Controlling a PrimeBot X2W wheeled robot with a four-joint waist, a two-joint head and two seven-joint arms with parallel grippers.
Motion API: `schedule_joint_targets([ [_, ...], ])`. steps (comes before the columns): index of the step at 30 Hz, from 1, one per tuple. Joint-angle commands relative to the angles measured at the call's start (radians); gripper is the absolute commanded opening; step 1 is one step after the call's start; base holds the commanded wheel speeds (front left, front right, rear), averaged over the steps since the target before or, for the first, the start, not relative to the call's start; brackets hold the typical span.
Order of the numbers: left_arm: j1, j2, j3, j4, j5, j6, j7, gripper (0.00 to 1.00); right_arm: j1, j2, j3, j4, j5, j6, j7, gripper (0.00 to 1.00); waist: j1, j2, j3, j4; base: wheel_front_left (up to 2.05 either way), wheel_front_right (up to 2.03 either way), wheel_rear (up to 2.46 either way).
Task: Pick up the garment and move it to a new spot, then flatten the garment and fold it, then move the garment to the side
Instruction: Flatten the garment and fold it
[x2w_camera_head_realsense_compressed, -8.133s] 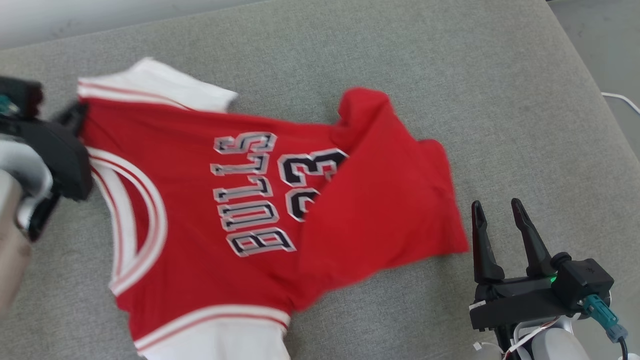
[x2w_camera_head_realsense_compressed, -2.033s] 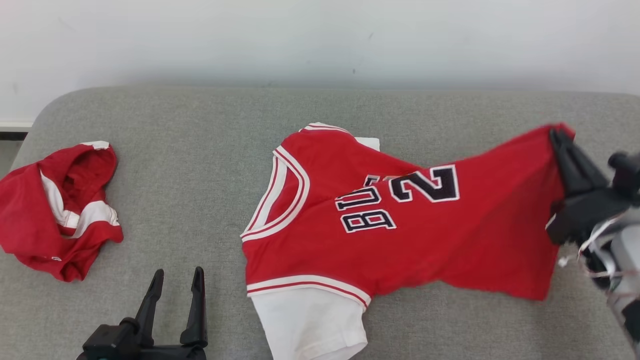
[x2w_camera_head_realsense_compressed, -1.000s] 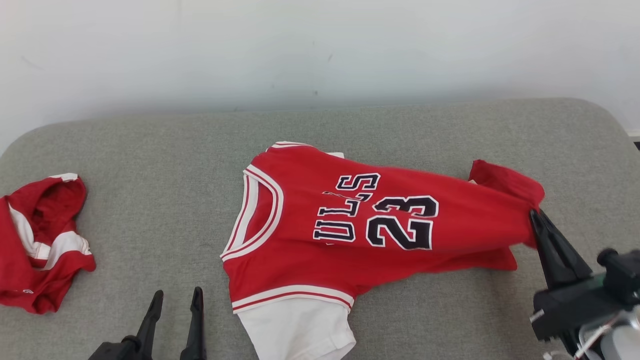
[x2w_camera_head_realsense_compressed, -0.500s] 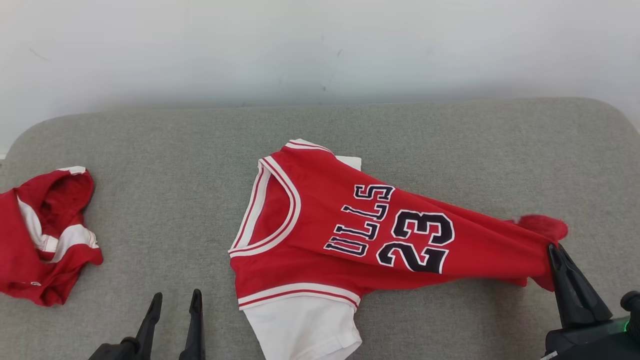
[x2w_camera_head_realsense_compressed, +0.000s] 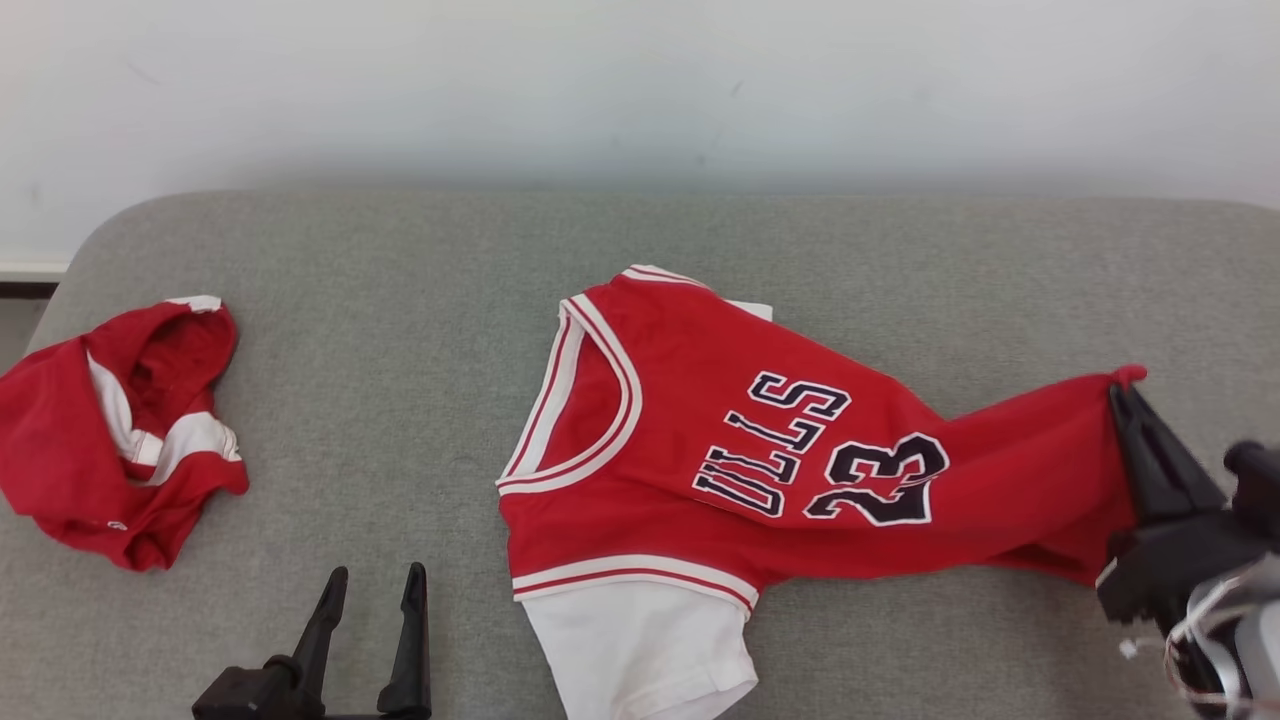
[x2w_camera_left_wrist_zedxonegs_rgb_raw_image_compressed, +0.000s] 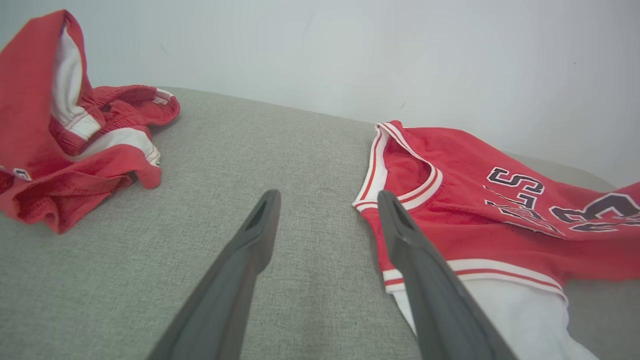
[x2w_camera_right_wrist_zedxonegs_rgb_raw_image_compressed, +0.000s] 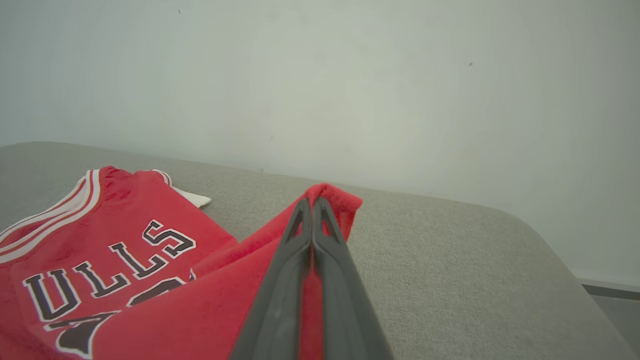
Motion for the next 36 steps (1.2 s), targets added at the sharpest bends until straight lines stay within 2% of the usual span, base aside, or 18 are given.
schedule_joint_targets([
  [1, -0.015, 0.000, 0.000, 0.003, -0.003, -0.004, -0.001, 1.00, -0.068, -0.011, 0.013, 0.079, -0.005, -0.003, -0.018, 0.00, -0.0001, 0.0000, 0.020, 0.022, 0.00, 0.00, 0.00],
  [4, -0.024, 0.000, -0.005, 0.003, -0.006, -0.004, -0.001, 1.00, -0.168, -0.010, 0.016, 0.219, -0.010, -0.003, -0.042, 0.00, -0.0001, 0.0000, 0.035, 0.036, 0.00, 0.00, 0.00],
  [6, -0.025, 0.001, -0.004, 0.002, -0.008, -0.002, -0.001, 1.00, -0.199, -0.003, 0.015, 0.268, -0.010, -0.003, -0.048, 0.00, -0.0001, 0.0000, 0.039, 0.037, 0.00, 0.00, 0.00],
  [7, -0.027, 0.001, -0.004, 0.001, -0.009, -0.001, -0.001, 1.00, -0.223, 0.001, 0.018, 0.319, -0.016, -0.003, -0.049, 0.24, -0.0001, 0.0000, 0.043, 0.039, 0.00, 0.00, 0.00],
  [8, -0.029, 0.000, -0.008, 0.001, -0.011, -0.001, -0.001, 1.00, -0.245, 0.001, 0.027, 0.364, -0.022, -0.003, -0.052, 0.91, -0.0001, 0.0000, 0.047, 0.043, 0.00, 0.00, 0.00],
  [9, -0.030, 0.000, -0.009, 0.001, -0.012, 0.000, -0.001, 1.00, -0.271, 0.004, 0.036, 0.400, -0.028, -0.003, -0.069, 1.00, -0.0001, 0.0000, 0.049, 0.044, 0.00, 0.00, 0.00],
  [14, -0.026, 0.000, -0.008, 0.001, -0.015, 0.009, -0.001, 1.00, -0.338, 0.024, 0.072, 0.522, -0.019, -0.003, -0.135, 1.00, -0.0001, 0.0000, 0.052, 0.030, 0.00, 0.00, 0.00],
  [18, -0.023, 0.000, 0.000, 0.002, -0.003, 0.008, -0.001, 1.00, -0.349, 0.034, 0.092, 0.534, 0.001, -0.003, -0.165, 1.00, -0.0001, 0.0000, 0.041, 0.003, 0.00, 0.00, 0.00],
  [20, -0.020, 0.000, 0.008, 0.002, 0.002, 0.006, -0.001, 1.00, -0.326, 0.036, 0.088, 0.507, 0.016, -0.003, -0.172, 1.00, -0.0001, 0.0000, 0.032, -0.010, 0.00, 0.00, 0.00],
  [23, -0.015, 0.000, 0.019, 0.000, 0.009, 0.003, -0.001, 1.00, -0.263, 0.037, 0.055, 0.404, 0.029, -0.003, -0.172, 1.00, -0.0001, 0.0000, 0.021, -0.026, 0.00, 0.00, 0.00],
  [28, -0.004, 0.000, 0.035, -0.010, 0.015, 0.003, -0.001, 1.00, -0.087, 0.063, -0.023, 0.202, 0.011, -0.003, -0.171, 1.00, -0.0001, 0.0000, 0.010, -0.048, 0.00, 0.00, 0.00],
  [32, 0.001, 0.000, 0.049, -0.020, 0.022, -0.001, -0.001, 1.00, 0.086, 0.111, -0.076, 0.085, -0.014, -0.003, -0.171, 1.00, -0.0001, 0.0000, 0.007, -0.062, 0.00, 0.00, 0.00],
  [36, -0.003, 0.000, 0.066, -0.032, 0.037, -0.002, -0.001, 1.00, 0.155, 0.118, -0.087, 0.072, -0.025, -0.003, -0.172, 1.00, -0.0001, 0.0000, 0.012, -0.069, 0.00, 0.00, 0.00],
])
